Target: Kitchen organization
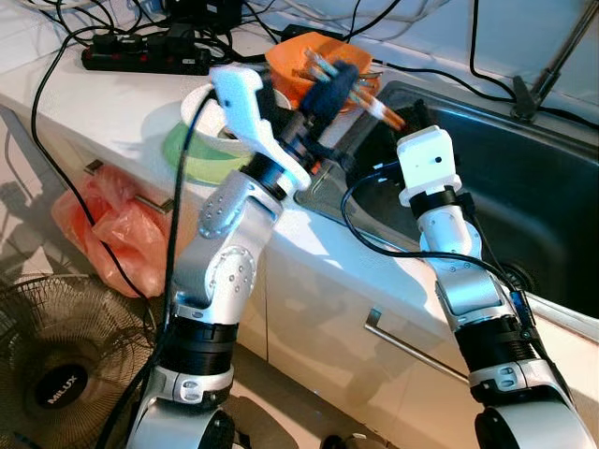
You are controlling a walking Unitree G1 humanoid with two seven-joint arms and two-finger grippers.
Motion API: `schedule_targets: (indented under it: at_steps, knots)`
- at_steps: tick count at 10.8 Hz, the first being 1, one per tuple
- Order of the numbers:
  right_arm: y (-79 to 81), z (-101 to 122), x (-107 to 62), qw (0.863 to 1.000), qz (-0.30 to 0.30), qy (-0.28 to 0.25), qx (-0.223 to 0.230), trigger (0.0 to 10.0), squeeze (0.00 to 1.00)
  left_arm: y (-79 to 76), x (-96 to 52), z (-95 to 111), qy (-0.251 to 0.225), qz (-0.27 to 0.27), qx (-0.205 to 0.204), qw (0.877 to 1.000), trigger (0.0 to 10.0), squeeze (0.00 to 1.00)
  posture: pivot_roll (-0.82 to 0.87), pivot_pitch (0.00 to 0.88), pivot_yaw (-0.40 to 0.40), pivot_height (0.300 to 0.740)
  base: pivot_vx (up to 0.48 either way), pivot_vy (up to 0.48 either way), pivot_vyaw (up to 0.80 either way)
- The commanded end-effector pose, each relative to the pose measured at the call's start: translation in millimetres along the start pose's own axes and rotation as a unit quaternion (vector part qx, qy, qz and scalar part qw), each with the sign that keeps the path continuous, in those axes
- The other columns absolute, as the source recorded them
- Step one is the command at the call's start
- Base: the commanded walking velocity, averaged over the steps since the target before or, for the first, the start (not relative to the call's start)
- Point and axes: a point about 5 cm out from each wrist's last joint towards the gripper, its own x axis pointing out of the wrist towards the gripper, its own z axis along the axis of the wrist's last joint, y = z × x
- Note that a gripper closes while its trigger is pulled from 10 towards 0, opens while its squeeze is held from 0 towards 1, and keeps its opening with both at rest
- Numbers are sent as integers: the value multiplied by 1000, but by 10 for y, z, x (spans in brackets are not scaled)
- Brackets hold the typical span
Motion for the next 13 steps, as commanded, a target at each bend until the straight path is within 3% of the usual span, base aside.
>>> schedule_targets:
  at_steps: [1,4,5,6,10,11,12,13]
  knots:
    - [-26,62,41,1000,-7,-9,-3,10000,0,-77,7,-2,6,-23,4,1000,10000,0,43,99,-3,740,0,0,0]
    - [-24,72,48,1000,-10,-11,0,9961,0,-108,7,-34,16,-32,-1,999,10000,0,43,99,-3,740,0,0,0]
    - [-16,75,50,1000,-8,-11,0,588,0,-102,6,-29,16,-32,0,999,10000,0,43,99,-3,740,0,0,0]
    - [-16,74,50,1000,-9,-10,0,0,0,-99,0,-29,18,-32,7,999,10000,0,43,99,-3,740,0,0,0]
    - [-13,67,46,1000,-8,-8,2,0,0,-92,-1,-53,25,-29,24,999,10000,0,44,98,-5,740,0,0,0]
    - [-17,65,45,1000,-8,-7,3,0,0,-86,3,-59,25,-24,27,999,10000,639,44,98,-5,740,0,0,0]
    - [-24,61,45,1000,-11,-6,4,0,0,-70,7,-64,25,-21,36,999,10000,1000,45,99,-3,740,0,0,0]
    - [-26,59,45,1000,-12,-6,4,0,0,-70,5,-67,26,-21,36,999,10000,1000,45,99,-3,740,0,0,0]
